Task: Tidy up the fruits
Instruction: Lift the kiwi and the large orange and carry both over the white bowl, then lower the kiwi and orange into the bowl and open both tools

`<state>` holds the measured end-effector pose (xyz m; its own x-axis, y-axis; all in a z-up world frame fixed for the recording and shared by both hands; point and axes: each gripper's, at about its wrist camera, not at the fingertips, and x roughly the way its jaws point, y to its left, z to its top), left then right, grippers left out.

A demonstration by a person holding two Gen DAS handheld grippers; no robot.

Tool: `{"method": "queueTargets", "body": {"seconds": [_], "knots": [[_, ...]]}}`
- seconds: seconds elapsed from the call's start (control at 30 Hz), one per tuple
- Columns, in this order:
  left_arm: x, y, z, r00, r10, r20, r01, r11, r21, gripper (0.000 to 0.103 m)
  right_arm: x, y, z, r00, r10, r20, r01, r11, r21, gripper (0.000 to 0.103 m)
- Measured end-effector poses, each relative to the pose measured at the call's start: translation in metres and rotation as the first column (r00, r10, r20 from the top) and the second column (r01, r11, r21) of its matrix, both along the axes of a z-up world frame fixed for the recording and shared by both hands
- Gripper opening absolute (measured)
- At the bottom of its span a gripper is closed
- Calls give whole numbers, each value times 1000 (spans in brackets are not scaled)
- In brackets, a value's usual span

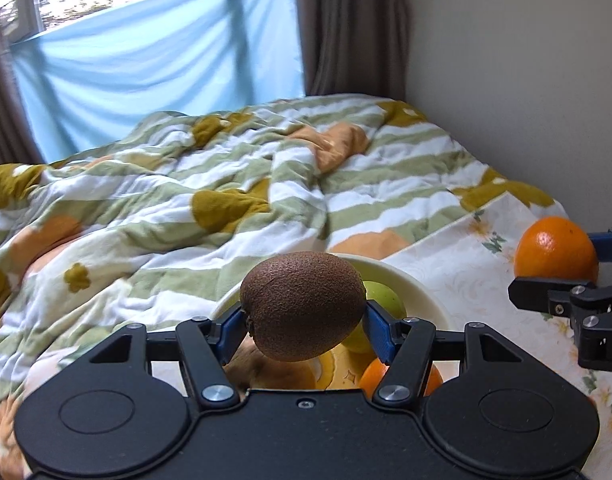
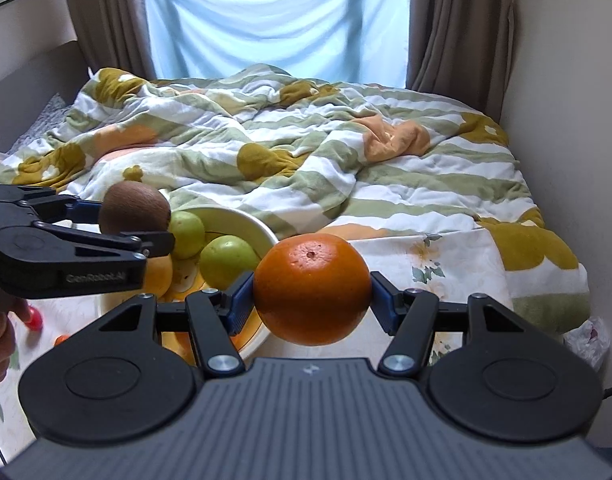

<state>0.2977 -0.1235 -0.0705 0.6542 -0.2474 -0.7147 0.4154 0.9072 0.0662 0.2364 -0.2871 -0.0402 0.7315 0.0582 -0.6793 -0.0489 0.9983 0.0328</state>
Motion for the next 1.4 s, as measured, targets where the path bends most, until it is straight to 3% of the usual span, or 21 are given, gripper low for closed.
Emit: {"method": "queueTargets", "body": {"seconds": [0.33, 0.4, 0.47, 0.67, 1.07, 1.4], "knots": [[3, -10, -19, 995, -99, -8, 100, 994, 33, 67, 6, -7, -13, 997, -71, -32, 71, 997, 3, 75], [2, -11, -20, 994, -105, 1, 105, 994, 34, 75, 8, -7, -13, 996, -78, -36, 78, 997, 5, 75], [0, -10, -19, 993, -112, 20, 112, 993, 28, 89, 8, -6, -14, 996, -82, -38, 82, 997, 5, 75], [-8, -3, -13, 992, -121, 43, 120, 992, 32, 95, 9, -4, -14, 996, -82, -40, 82, 997, 4, 75], [-42, 57, 19, 998, 44, 52, -41, 997, -60, 100, 12, 27, -10, 999, 40, -29, -40, 999, -3, 75], [-62, 107, 25, 972, 226, 63, -222, 973, -69, 100, 13, 77, -12, 973, 228, -15, -229, 973, -14, 75]]}}
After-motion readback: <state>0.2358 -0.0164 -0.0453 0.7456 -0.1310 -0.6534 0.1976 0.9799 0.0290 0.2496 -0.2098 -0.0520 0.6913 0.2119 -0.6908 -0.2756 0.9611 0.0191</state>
